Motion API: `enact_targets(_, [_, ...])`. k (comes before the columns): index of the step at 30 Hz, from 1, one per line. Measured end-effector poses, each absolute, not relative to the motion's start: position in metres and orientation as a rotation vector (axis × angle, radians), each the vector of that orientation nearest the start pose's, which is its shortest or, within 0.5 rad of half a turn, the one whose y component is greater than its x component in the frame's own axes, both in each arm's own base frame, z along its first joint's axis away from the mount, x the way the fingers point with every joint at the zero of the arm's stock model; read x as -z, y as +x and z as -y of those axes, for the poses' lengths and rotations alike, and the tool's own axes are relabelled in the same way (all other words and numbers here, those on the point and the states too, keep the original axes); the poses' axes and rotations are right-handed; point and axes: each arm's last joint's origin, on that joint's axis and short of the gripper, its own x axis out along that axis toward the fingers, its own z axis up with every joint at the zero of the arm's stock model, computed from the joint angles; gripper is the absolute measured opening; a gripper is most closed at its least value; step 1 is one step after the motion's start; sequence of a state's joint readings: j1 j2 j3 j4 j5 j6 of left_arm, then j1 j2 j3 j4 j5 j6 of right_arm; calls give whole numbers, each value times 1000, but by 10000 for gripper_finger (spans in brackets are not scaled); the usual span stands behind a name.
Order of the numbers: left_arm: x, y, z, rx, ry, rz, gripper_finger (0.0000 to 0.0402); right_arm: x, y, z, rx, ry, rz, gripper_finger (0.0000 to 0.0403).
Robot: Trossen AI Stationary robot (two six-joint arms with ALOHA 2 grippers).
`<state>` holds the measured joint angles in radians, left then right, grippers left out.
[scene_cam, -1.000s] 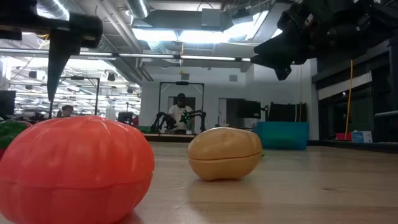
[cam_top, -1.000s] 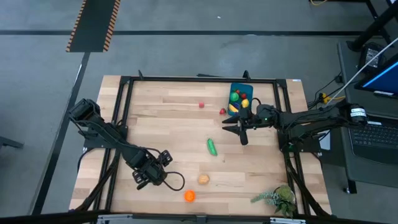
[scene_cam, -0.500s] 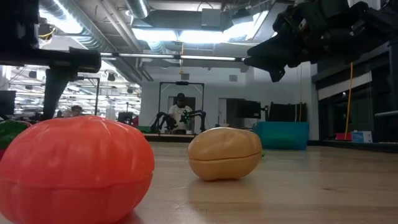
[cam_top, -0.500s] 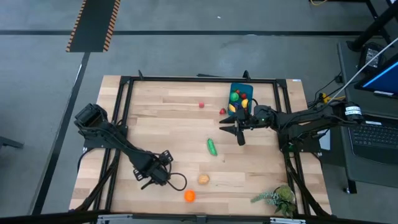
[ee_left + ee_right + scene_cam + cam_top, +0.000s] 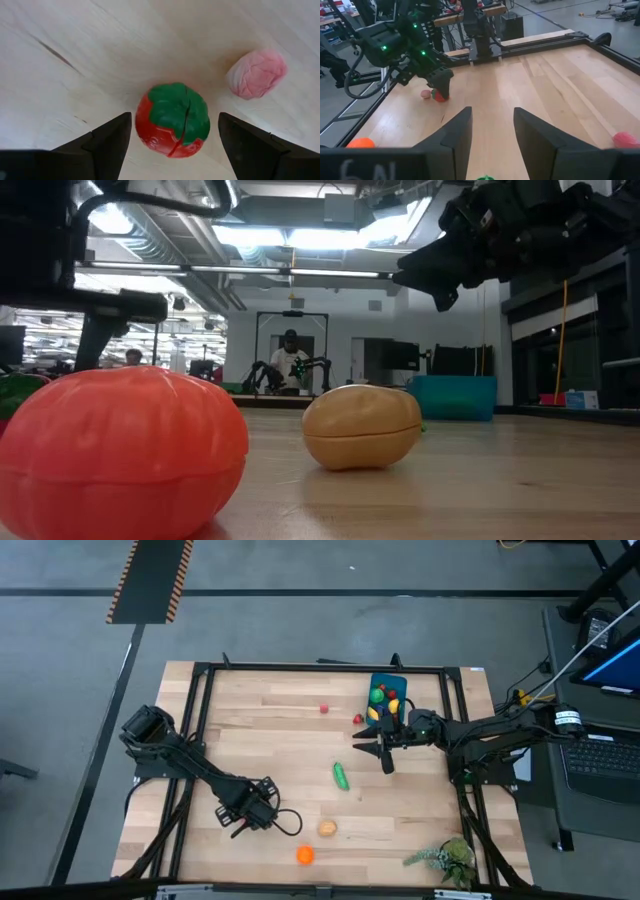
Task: Pick and placing Produce into tupperware
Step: Put the red strawberry into the blue bin
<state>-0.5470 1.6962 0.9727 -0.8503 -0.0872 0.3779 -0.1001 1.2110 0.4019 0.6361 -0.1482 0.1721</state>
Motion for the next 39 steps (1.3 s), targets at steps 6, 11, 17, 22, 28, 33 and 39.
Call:
enact_targets(6, [-150,238,142,649,787,-1423,289,-198,234,19,-33,192,-176,147])
enact_targets(11, [-150,241,144,647,779,-1386,288,-198,234,19,-33,192,-175,147])
enact_targets(17, [-150,242,140,637,770,-1401,288,-198,234,19,-33,195,-175,147])
enact_targets(22, [-142,238,134,627,754,-1423,288,-198,234,19,-34,195,-175,147])
enact_targets(28, [-140,237,133,628,751,-1418,288,-198,234,19,-34,195,-175,147])
enact_targets(33, [-141,238,134,626,752,-1409,287,-198,234,19,-34,194,-174,147])
enact_targets(39, [-140,238,135,609,718,-1420,243,-198,234,19,-34,192,-174,147])
